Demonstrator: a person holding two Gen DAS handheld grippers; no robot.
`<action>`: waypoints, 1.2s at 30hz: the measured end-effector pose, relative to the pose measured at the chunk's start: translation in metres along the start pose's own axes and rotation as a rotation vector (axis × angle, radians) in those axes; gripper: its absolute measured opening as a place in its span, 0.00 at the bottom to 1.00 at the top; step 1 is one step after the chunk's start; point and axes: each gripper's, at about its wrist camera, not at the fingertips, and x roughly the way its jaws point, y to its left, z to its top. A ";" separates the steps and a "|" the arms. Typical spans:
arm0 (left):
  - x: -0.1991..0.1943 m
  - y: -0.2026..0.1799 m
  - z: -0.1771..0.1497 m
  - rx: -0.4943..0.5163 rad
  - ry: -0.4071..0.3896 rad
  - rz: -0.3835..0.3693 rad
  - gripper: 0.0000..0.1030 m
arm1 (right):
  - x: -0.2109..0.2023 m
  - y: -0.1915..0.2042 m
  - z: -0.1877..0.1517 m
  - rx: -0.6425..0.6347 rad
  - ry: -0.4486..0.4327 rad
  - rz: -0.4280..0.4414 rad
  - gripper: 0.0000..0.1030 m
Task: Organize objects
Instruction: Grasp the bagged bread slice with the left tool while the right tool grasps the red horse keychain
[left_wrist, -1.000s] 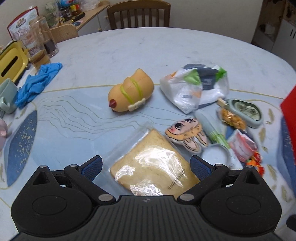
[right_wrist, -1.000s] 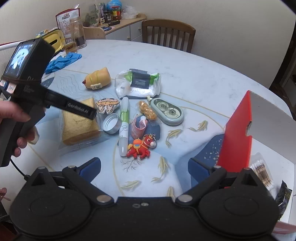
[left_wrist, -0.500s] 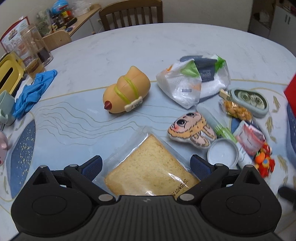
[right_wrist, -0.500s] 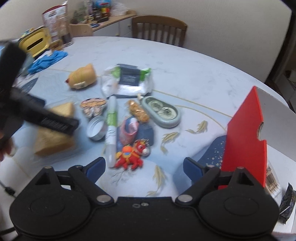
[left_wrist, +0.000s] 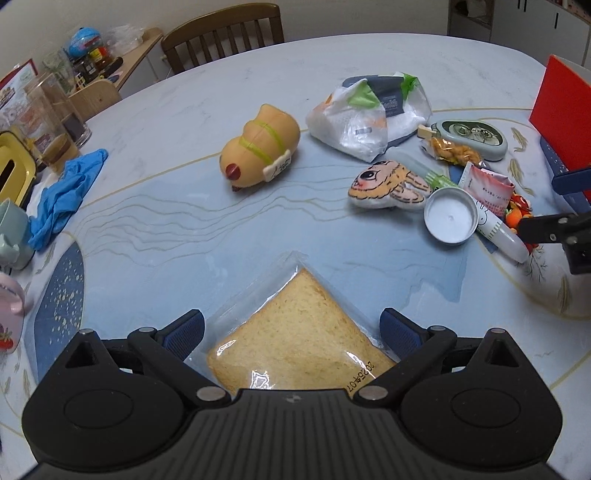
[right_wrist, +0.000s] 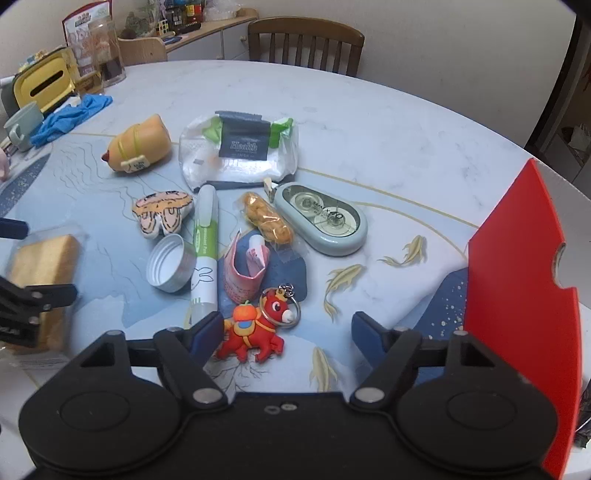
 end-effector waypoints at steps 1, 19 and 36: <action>-0.001 0.001 -0.002 -0.010 0.002 0.004 0.99 | 0.002 0.001 0.000 -0.002 0.004 -0.003 0.70; -0.023 0.032 -0.022 -0.452 0.127 0.038 0.99 | 0.003 0.003 -0.005 -0.005 -0.006 0.015 0.66; -0.034 0.055 -0.031 -0.751 0.301 -0.018 0.99 | 0.004 -0.007 -0.010 0.038 -0.024 0.070 0.66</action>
